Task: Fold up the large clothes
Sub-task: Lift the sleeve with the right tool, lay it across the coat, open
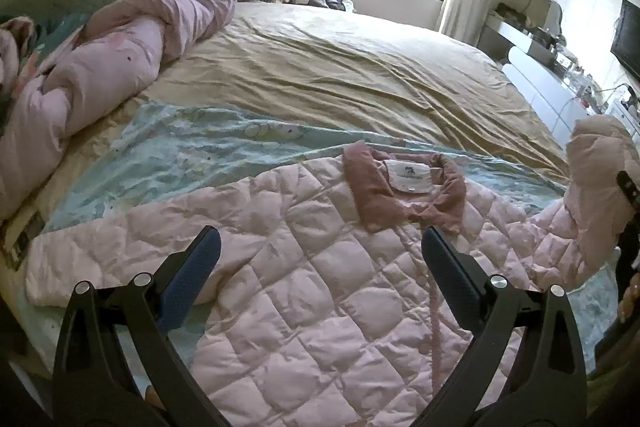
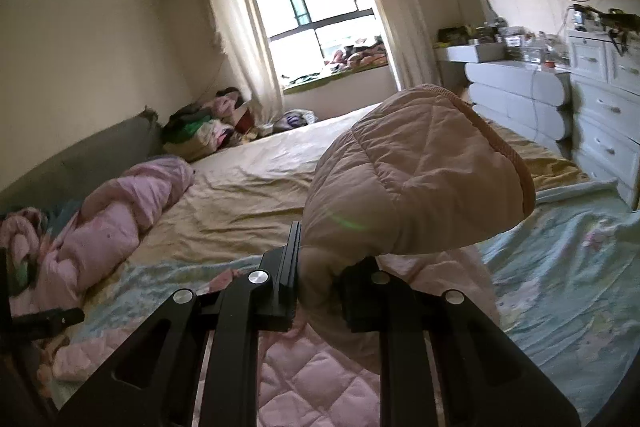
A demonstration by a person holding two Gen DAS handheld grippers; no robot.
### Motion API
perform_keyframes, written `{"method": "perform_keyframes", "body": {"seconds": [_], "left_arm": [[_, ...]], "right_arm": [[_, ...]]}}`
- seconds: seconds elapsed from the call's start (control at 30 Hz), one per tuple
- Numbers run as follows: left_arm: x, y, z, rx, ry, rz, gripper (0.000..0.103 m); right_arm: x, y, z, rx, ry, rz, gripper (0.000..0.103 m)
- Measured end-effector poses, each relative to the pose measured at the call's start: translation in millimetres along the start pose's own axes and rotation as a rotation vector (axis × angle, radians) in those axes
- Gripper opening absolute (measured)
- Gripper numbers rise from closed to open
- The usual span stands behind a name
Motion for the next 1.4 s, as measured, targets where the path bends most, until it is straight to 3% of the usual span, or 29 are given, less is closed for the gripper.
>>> {"method": "perform_keyframes", "body": {"seconds": [0.33,0.7,0.77,0.83,0.9,1.03,1.1,1.13,1.17,1.4], "left_arm": [[34.4,27.3,14.5,-0.058,0.019,0.084,0.094],[73.1,67.6,17.2,-0.052,0.009,0.19,0.094],[77.9,72.3,17.5,-0.057,0.012,0.204,0.094],[80.8,75.4,17.1,-0.061,0.019,0.216,0.094],[82.8,77.7,15.9,-0.069,0.04,0.228,0.094],[84.3,78.9,14.8,-0.097,0.086,0.245,0.094],[85.6,78.6,15.3,-0.137,0.128,0.262,0.094],[85.9,78.2,15.4,-0.155,0.148,0.269,0.094],[85.8,77.1,15.0,-0.169,0.163,0.273,0.094],[76.8,67.1,18.4,-0.245,0.244,0.248,0.094]], "right_arm": [[44.6,58.8,51.6,-0.034,-0.091,0.123,0.016],[92.6,157.5,69.6,0.017,-0.104,0.327,0.018],[95.5,170.9,69.0,0.039,-0.112,0.35,0.023],[100.4,182.8,66.4,0.082,-0.116,0.415,0.045],[99.1,188.7,62.8,0.147,-0.127,0.436,0.049],[80.3,182.4,48.5,0.28,-0.139,0.371,0.073],[74.1,175.7,42.5,0.317,-0.144,0.331,0.073],[72.8,172.3,42.8,0.32,-0.16,0.316,0.059],[73.8,169.5,45.1,0.302,-0.171,0.313,0.033],[67.4,174.2,97.1,-0.023,-0.217,0.324,0.028]]}}
Point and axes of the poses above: each gripper's, at about its wrist camera, not at the fingertips, and x roughly the way its jaws point, z to its left, y to its underside, the point moved 6 cm from there along x, roughly the way its jaws point
